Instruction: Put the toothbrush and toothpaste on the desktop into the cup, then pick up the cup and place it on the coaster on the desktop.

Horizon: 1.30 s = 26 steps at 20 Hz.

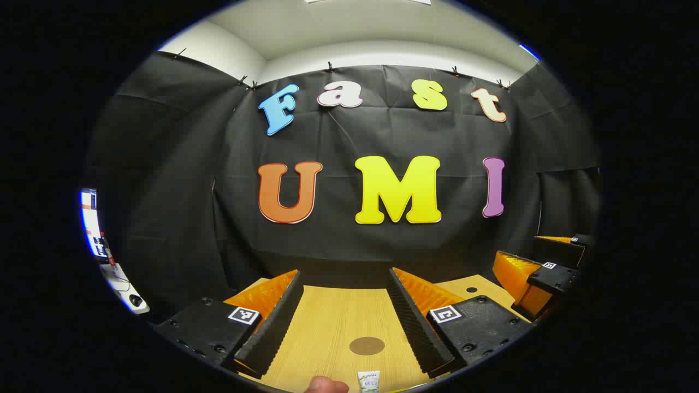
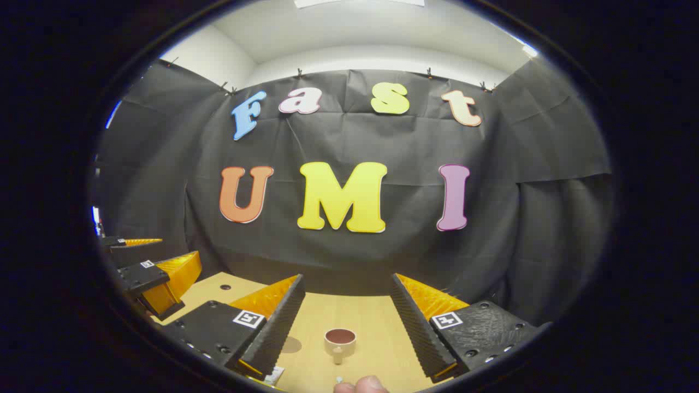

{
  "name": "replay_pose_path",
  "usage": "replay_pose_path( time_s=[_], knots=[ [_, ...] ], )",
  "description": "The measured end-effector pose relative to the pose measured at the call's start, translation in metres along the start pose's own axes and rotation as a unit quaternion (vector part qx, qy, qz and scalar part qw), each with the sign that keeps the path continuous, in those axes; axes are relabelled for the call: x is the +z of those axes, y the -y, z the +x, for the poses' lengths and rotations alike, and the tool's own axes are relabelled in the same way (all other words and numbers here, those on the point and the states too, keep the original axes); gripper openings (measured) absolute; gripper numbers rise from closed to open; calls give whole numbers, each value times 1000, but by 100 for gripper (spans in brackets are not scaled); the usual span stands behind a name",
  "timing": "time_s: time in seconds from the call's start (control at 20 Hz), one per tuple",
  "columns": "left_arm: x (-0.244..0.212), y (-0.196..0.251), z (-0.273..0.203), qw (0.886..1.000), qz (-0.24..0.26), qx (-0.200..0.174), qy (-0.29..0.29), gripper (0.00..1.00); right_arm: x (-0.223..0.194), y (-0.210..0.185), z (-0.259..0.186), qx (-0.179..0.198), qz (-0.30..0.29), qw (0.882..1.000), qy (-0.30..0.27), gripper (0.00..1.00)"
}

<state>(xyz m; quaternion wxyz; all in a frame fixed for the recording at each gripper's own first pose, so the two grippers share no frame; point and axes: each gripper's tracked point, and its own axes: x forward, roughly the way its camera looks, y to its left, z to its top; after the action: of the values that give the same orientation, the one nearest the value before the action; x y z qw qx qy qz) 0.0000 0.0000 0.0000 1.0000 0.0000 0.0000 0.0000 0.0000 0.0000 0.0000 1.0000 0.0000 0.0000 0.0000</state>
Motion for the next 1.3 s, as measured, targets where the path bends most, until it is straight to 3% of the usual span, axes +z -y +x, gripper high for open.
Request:
replay_pose_path(
  time_s=[1.3],
  knots=[
    [-10,21,1,1000,5,-22,-17,97,-4,12,-2,-17,4,1000,-8,95]
  ],
)
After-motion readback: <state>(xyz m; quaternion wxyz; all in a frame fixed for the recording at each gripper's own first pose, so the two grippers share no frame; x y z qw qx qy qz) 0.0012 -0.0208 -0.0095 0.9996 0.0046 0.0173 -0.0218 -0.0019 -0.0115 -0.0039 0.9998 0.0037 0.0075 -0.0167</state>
